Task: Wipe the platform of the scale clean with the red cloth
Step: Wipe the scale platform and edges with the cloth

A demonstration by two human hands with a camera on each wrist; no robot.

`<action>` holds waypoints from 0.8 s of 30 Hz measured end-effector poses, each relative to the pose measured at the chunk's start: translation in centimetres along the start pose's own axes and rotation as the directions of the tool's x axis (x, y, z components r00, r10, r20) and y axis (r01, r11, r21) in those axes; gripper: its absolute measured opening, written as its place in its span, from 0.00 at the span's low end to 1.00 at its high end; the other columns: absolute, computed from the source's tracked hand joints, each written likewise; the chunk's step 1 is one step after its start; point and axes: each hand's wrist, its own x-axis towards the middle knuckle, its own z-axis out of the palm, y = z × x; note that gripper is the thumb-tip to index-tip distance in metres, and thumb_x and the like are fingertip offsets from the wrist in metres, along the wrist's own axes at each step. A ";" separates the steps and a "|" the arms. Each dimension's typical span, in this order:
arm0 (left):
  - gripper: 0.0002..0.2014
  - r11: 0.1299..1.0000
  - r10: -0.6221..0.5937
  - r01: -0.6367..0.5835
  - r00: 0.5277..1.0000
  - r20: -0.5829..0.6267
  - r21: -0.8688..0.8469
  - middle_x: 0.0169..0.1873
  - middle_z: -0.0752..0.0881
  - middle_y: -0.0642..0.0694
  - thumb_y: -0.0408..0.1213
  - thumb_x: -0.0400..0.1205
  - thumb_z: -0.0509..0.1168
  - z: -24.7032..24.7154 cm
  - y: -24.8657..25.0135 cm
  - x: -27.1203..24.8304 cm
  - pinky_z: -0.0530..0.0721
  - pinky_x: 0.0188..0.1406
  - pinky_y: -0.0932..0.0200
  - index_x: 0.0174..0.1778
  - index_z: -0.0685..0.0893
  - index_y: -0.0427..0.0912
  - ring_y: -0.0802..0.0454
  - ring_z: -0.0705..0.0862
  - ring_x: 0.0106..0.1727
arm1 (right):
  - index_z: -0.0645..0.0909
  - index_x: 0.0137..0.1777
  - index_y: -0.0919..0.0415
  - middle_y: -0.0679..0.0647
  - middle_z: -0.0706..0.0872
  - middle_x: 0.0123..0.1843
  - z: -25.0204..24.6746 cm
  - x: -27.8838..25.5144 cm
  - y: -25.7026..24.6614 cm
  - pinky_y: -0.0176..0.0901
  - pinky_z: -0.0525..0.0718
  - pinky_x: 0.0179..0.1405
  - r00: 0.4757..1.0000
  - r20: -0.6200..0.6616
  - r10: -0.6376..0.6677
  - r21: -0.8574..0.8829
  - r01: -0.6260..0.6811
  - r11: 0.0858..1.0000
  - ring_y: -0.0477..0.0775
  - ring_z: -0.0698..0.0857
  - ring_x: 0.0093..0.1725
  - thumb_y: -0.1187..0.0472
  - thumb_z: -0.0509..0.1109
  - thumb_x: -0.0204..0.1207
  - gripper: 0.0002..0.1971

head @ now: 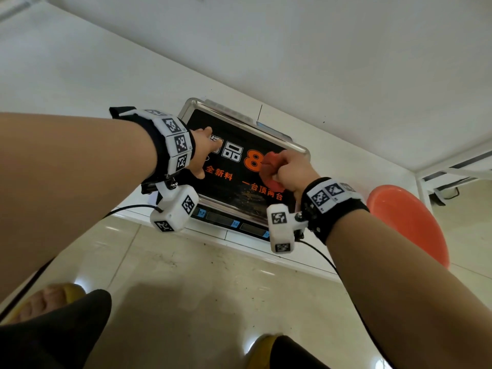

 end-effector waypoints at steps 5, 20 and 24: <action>0.48 1.000 0.011 -0.011 1.000 -0.014 -0.004 0.83 0.49 0.38 0.46 0.76 0.73 0.1 -0.3 0.0 0.70 0.77 0.46 0.85 0.49 0.48 0.41 0.58 0.83 | 0.84 0.55 0.63 0.53 0.87 0.47 0.9 -1.3 0.0 0.37 0.84 0.37 0.982 0.179 -0.063 -0.177 0.095 0.980 0.51 0.86 0.48 0.84 0.65 0.73 0.19; 0.48 0.999 0.032 -0.032 0.999 -0.043 0.002 0.82 0.52 0.37 0.48 0.74 0.74 0.3 -0.5 0.3 0.72 0.75 0.47 0.84 0.51 0.47 0.40 0.61 0.82 | 0.80 0.42 0.53 0.52 0.86 0.45 2.4 -1.3 -1.6 0.53 0.89 0.56 0.952 0.260 -0.164 -0.280 0.236 0.930 0.57 0.89 0.55 0.80 0.68 0.71 0.18; 0.48 1.000 0.030 -0.030 0.999 -0.044 -0.005 0.83 0.50 0.37 0.48 0.75 0.73 0.4 -0.5 0.3 0.71 0.75 0.47 0.85 0.50 0.47 0.41 0.60 0.82 | 0.84 0.50 0.53 0.54 0.88 0.49 0.2 -0.7 -1.9 0.51 0.86 0.56 0.959 0.261 -0.112 -0.251 0.179 0.951 0.53 0.87 0.53 0.82 0.68 0.72 0.21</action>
